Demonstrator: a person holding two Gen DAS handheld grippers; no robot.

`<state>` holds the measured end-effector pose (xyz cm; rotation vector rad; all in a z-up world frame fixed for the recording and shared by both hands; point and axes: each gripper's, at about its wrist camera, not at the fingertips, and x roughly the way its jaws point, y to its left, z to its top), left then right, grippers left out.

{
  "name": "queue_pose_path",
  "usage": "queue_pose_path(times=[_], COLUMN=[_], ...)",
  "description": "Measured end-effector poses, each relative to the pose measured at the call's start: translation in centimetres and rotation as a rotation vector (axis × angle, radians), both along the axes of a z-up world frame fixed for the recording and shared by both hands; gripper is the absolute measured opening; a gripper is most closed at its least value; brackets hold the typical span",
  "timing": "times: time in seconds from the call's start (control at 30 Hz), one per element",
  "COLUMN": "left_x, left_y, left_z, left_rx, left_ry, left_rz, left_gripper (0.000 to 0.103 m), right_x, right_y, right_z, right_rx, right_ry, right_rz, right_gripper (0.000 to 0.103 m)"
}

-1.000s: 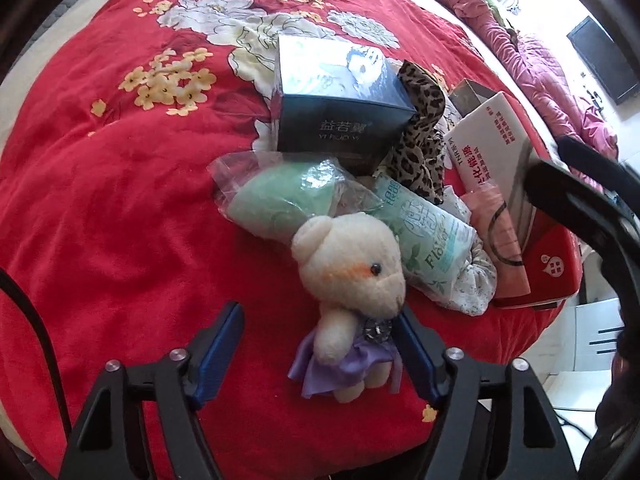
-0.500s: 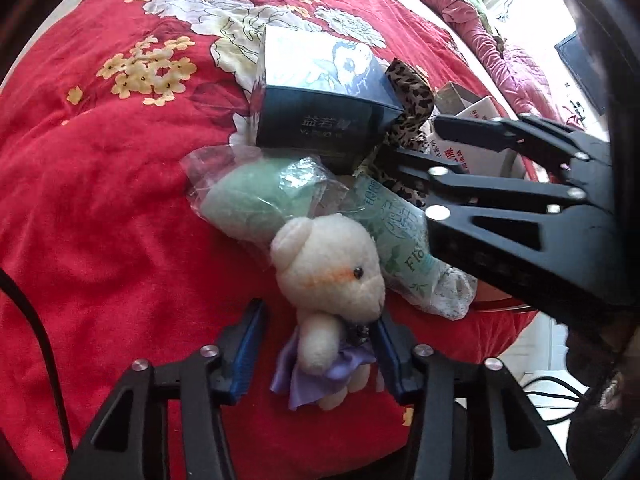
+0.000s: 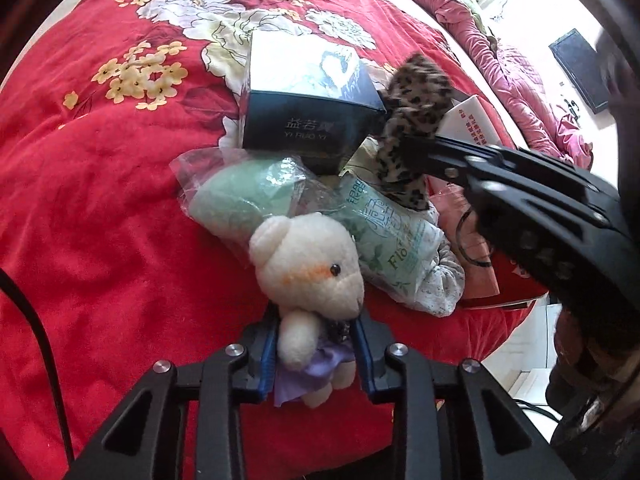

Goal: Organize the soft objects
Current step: 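Grasp the white bear in purple dress with the left gripper while the right grasps the leopard-print cloth, then carry the white bear and leopard-print cloth over the pink tray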

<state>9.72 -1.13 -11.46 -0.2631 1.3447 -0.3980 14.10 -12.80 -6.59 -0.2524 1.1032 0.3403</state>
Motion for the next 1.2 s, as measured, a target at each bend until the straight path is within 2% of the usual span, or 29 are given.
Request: queue_pose_path(times=[0.13, 0.5, 0.67, 0.93, 1.2], left_x=[-0.6, -1.7, -2.2, -2.4, -2.7], left_y=[0.3, -0.1, -0.6, -3.4, -5.8], left_z=[1.4, 6.3, 8.5, 12.9, 16.4], left_rx=[0.006, 0.033, 0.059, 0.101, 0.127], left_ry=[-0.033, -0.135, -0.183, -0.288, -0.358], left_rz=[-0.001, -0.009, -0.016, -0.057, -0.088], left_gripper=[0.032, 0.033, 0.032, 0.032, 0.032], right_x=[-0.9, -3.7, -4.9, -6.9, -8.8], right_y=[-1.4, -3.8, -4.8, -7.0, -9.7], right_z=[1.7, 5.9, 7.7, 11.4, 14.6], right_rx=[0.109, 0.214, 0.23, 0.268, 0.287], right_ry=[-0.002, -0.079, -0.114, -0.192, -0.267], right_rz=[-0.054, -0.123, -0.143, -0.171, -0.217], right_gripper=[0.008, 0.008, 0.008, 0.008, 0.008])
